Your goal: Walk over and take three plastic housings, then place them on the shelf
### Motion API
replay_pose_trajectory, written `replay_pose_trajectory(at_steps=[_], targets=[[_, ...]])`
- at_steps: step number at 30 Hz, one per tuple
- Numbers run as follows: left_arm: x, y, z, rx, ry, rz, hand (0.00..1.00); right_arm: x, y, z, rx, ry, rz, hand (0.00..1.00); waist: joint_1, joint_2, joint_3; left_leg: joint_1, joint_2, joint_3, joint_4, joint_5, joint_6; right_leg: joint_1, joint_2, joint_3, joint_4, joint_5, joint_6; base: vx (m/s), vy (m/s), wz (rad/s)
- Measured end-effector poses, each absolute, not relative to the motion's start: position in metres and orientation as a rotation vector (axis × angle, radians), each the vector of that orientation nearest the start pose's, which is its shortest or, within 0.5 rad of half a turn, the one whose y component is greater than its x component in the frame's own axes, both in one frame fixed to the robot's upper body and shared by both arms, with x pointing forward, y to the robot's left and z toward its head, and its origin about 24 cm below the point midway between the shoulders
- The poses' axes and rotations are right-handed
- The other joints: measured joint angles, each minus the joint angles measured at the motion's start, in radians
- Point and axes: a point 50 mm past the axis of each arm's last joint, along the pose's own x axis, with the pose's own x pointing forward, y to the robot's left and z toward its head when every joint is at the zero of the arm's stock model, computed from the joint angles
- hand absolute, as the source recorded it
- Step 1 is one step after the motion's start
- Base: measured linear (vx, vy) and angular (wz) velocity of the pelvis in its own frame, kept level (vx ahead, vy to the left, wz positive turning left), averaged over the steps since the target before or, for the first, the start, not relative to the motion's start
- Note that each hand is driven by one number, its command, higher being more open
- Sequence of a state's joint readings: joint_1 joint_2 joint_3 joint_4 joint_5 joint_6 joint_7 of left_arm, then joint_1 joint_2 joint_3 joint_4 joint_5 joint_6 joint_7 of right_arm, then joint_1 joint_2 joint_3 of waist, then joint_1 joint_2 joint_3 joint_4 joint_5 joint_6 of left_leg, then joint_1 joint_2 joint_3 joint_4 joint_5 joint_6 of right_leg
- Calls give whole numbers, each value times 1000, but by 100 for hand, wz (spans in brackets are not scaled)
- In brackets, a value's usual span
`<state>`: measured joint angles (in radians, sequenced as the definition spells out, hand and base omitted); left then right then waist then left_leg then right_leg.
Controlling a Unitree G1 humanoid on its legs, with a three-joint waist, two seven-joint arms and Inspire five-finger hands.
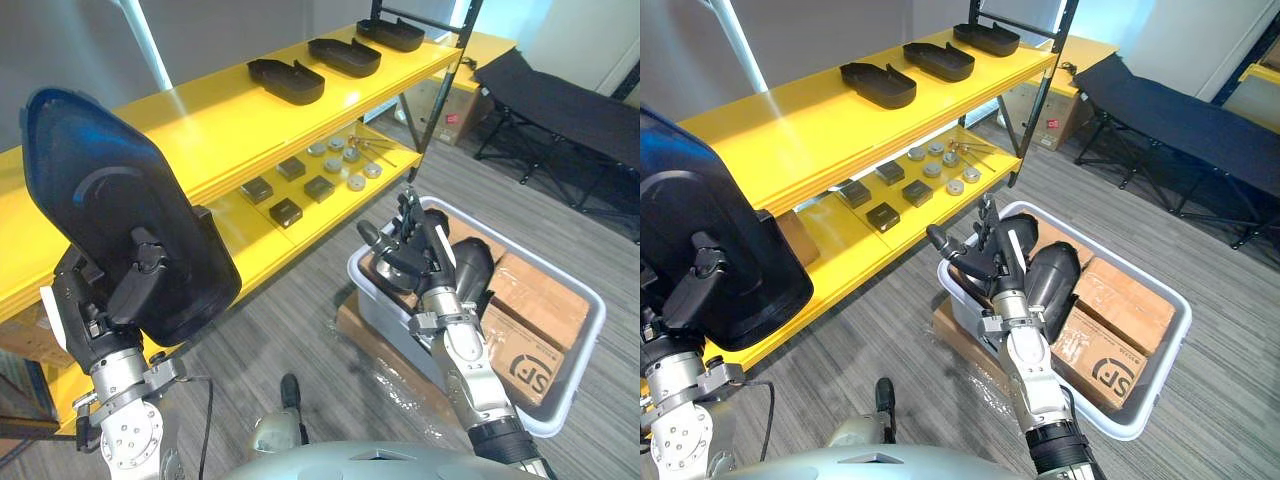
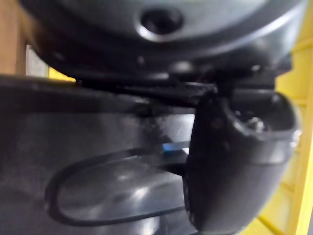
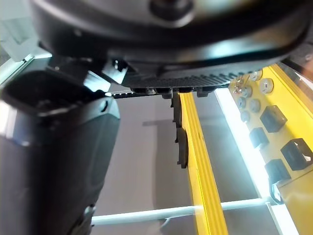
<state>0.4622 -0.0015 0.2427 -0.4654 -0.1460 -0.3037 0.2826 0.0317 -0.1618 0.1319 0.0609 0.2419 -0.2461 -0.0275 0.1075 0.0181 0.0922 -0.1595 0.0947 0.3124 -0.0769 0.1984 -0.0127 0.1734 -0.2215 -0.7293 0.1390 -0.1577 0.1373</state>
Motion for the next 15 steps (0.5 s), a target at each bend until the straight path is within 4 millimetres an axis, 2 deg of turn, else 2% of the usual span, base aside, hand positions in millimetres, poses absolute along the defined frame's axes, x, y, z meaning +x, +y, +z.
replay_pose_trajectory(at_steps=[1,2,4,5,6,7,10,12,13,14,15], targets=[[144,240,94,-2,-370,597,0,243,-159,42,94,-131,46,100,-1,5,7,-17,-3,-23,29,26,18,-22,-6,63,76,-38,1,31,23,53],[153,239,93,4,-374,555,0,238,-165,39,95,-119,13,100,-18,-2,8,-22,-31,-61,34,23,26,-33,-9,137,118,-64,-18,38,15,78],[165,233,91,-3,-372,494,0,229,-171,35,95,-103,-23,100,-50,-4,10,-20,-64,-117,21,35,36,-35,-12,234,154,-76,-26,31,48,102],[167,232,91,-4,-373,481,0,228,-172,34,95,-97,-26,100,-57,-8,12,-17,-72,-128,16,41,37,-32,-13,246,160,-85,-24,28,39,75],[168,229,90,-6,-371,459,0,226,-172,32,98,-88,-26,100,-56,-17,14,-17,-82,-137,14,50,30,-27,-19,247,161,-107,-25,21,-52,36],[169,227,88,-10,-362,448,0,225,-171,31,98,-86,-18,100,-52,-15,22,-18,-86,-146,19,60,36,-14,-16,246,153,-118,-13,2,-76,25],[170,222,84,-14,-342,427,0,223,-172,31,94,-87,-3,100,-57,13,40,-29,-81,-179,21,72,18,-8,4,239,159,-144,3,-80,-82,33],[171,218,82,-22,-333,407,0,218,-176,31,86,-84,-3,100,-54,34,53,-33,-75,-185,23,66,11,-7,18,218,180,-160,-2,-122,-59,40],[170,216,81,-23,-324,399,0,216,-178,33,78,-94,-4,100,-61,45,59,-44,-71,-177,33,32,-4,-5,18,188,192,-170,-10,-104,-46,49],[170,215,81,-25,-324,394,0,216,-180,34,75,-98,-8,100,-59,42,62,-52,-70,-165,49,-6,-13,-4,13,180,191,-170,-12,-97,-22,44],[170,214,81,-28,-323,387,0,216,-182,36,73,-108,-16,100,-52,21,73,-71,-63,-122,85,-52,3,-8,-11,171,188,-175,-23,-24,7,19]])
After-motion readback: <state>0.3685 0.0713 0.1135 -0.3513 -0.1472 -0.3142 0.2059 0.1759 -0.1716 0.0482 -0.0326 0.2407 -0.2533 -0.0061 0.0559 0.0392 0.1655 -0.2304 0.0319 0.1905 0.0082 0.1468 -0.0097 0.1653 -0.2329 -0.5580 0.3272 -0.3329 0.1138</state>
